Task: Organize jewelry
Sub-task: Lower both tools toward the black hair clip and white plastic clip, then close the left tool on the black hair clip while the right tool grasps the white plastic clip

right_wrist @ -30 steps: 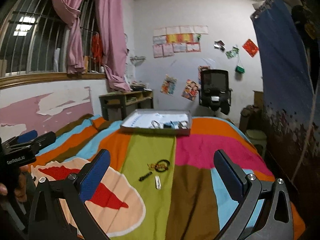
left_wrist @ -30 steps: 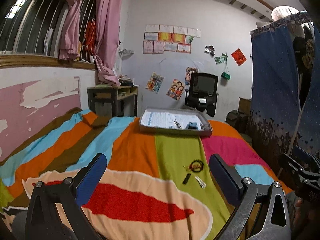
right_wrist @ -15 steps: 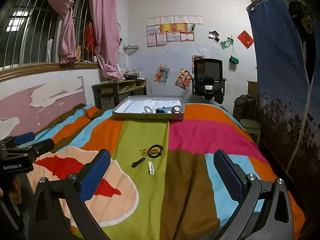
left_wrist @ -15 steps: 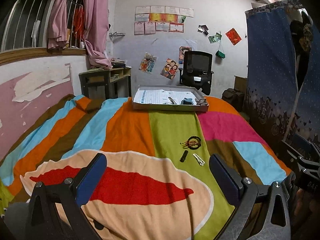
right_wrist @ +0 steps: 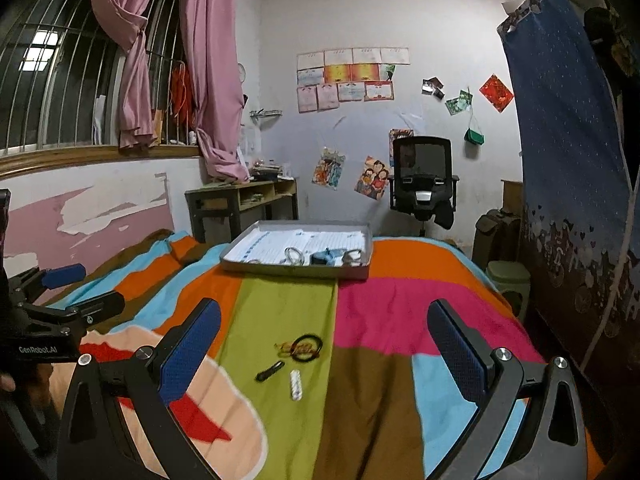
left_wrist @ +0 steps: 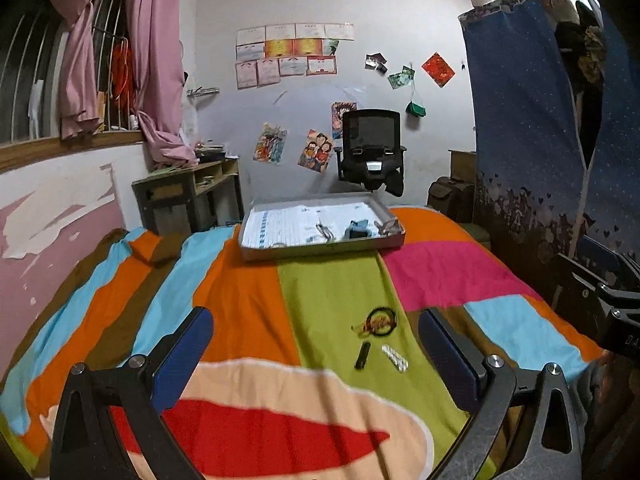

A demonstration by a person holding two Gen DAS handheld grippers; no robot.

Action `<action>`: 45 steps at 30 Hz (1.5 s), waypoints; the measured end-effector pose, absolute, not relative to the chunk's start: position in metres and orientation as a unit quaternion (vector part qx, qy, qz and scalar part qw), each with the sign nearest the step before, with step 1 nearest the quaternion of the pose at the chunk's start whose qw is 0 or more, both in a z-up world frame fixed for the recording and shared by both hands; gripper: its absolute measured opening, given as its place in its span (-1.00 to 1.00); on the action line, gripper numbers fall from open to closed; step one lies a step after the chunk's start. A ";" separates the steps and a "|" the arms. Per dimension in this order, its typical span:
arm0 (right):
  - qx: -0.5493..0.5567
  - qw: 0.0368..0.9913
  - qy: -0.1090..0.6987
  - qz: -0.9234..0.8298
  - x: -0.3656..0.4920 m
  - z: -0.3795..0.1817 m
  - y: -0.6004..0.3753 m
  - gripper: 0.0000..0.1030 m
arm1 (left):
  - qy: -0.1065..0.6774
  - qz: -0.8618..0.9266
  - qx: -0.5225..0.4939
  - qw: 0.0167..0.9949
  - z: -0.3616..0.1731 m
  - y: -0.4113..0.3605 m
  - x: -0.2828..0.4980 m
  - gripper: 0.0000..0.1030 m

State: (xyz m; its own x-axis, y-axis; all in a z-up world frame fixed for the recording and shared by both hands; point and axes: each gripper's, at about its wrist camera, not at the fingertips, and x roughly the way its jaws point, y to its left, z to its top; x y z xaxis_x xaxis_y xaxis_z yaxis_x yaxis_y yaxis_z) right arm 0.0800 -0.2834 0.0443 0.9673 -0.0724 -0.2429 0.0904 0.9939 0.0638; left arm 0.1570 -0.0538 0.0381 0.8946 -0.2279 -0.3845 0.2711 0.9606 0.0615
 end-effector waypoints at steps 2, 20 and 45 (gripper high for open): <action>0.033 0.992 0.114 -0.044 0.091 0.049 -0.289 0.97 | 0.192 -0.130 0.050 0.971 0.040 -0.056 0.167 1.00; 0.038 0.986 0.162 -0.030 0.212 0.037 -0.338 0.97 | 0.231 -0.118 0.025 0.966 0.013 -0.081 0.273 1.00; -0.010 0.883 0.436 0.175 0.287 -0.122 -0.274 -0.07 | 0.427 -0.294 0.046 0.854 -0.104 -0.113 0.326 -0.43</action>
State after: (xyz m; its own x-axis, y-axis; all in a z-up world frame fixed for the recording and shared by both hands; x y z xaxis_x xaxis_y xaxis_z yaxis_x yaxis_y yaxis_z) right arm 0.2875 -0.2736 -0.1222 0.5585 0.3002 -0.7732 -0.3179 0.9385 0.1348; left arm 0.3265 -0.1128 -0.1037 0.4623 -0.4628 -0.7563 0.5421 0.8225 -0.1720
